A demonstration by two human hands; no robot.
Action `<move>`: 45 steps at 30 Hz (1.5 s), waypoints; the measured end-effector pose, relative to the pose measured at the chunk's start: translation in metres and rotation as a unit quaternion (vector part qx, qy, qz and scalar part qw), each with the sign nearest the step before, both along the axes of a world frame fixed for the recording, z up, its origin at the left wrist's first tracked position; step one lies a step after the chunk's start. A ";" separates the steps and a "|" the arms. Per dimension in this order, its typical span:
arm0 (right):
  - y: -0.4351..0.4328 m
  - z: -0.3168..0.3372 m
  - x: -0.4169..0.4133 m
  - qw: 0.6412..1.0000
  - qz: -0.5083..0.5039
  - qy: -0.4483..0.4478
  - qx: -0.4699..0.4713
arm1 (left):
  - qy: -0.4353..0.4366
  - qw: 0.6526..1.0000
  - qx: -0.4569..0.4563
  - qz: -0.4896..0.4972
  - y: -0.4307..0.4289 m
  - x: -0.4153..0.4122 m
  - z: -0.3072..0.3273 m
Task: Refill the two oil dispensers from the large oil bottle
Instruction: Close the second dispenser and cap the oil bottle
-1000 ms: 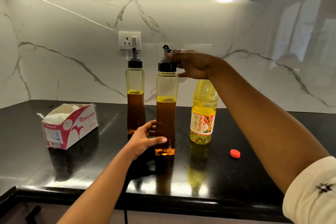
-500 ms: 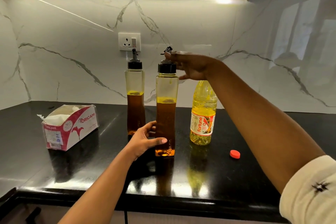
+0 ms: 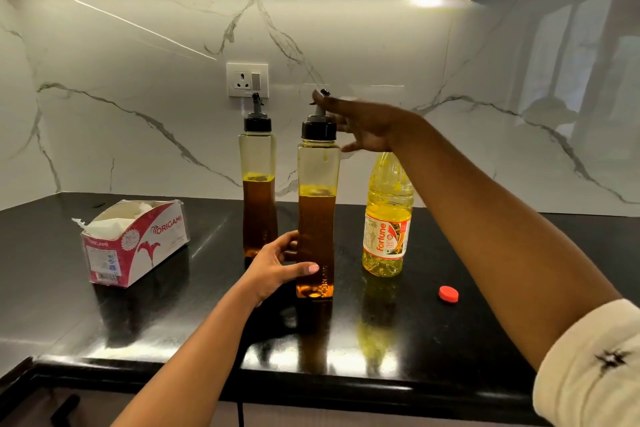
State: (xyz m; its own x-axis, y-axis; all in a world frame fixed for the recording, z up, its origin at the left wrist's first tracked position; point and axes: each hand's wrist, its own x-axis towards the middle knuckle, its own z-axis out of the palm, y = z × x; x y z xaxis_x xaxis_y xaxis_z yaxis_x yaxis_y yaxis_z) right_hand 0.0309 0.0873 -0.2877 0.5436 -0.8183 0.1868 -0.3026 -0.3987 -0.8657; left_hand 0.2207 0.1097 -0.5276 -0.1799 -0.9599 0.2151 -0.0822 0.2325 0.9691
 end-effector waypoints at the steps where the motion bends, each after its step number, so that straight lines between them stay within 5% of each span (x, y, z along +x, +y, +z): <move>1: -0.002 -0.001 -0.006 1.000 0.021 -0.008 0.005 | 0.000 1.000 0.000 0.000 0.000 0.000 0.000; 6: -0.001 -0.011 0.001 0.993 -0.061 0.007 -0.099 | 0.002 1.000 -0.007 -0.002 -0.002 -0.001 0.000; 9: 0.005 -0.017 0.022 0.915 -0.236 0.139 -0.298 | 0.000 1.000 -0.009 0.001 -0.002 -0.001 -0.001; 11: 0.006 -0.014 0.027 0.930 -0.212 0.201 -0.223 | 0.001 1.000 -0.008 -0.001 -0.002 -0.001 -0.002; 13: 0.008 -0.004 0.018 0.980 -0.106 0.152 -0.074 | 0.004 1.000 -0.005 -0.004 -0.002 -0.001 -0.001; 16: -0.001 0.004 -0.008 0.998 -0.001 0.054 0.014 | 0.006 1.000 -0.001 -0.003 -0.003 0.000 -0.002; 22: -0.003 -0.010 -0.005 0.998 -0.034 -0.017 -0.054 | -0.002 1.000 -0.006 0.003 -0.003 0.000 -0.002; 26: 0.004 -0.018 0.018 0.968 -0.169 0.068 -0.170 | -0.002 1.000 -0.008 0.007 -0.002 -0.001 -0.001; 30: 0.005 -0.009 0.009 0.999 -0.028 0.032 -0.004 | 0.001 1.000 -0.003 0.002 -0.002 -0.001 -0.001; 34: -0.003 -0.001 -0.011 0.999 0.033 -0.027 0.019 | 0.004 1.000 0.000 -0.001 -0.002 -0.001 -0.001; 41: 0.007 -0.020 0.022 0.969 -0.155 0.040 -0.188 | -0.003 1.000 -0.006 0.002 -0.002 -0.001 -0.001; 45: 0.007 -0.011 0.005 1.000 -0.021 -0.013 -0.005 | -0.004 1.000 -0.004 0.004 -0.002 0.000 -0.002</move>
State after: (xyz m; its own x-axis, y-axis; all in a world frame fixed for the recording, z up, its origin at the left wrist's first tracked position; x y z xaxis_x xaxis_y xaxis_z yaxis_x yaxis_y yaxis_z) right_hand 0.0364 0.0945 -0.2989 0.5032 -0.8386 0.2085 -0.2971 -0.3944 -0.8696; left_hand 0.2203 0.1074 -0.5295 -0.1747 -0.9593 0.2219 -0.0922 0.2403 0.9663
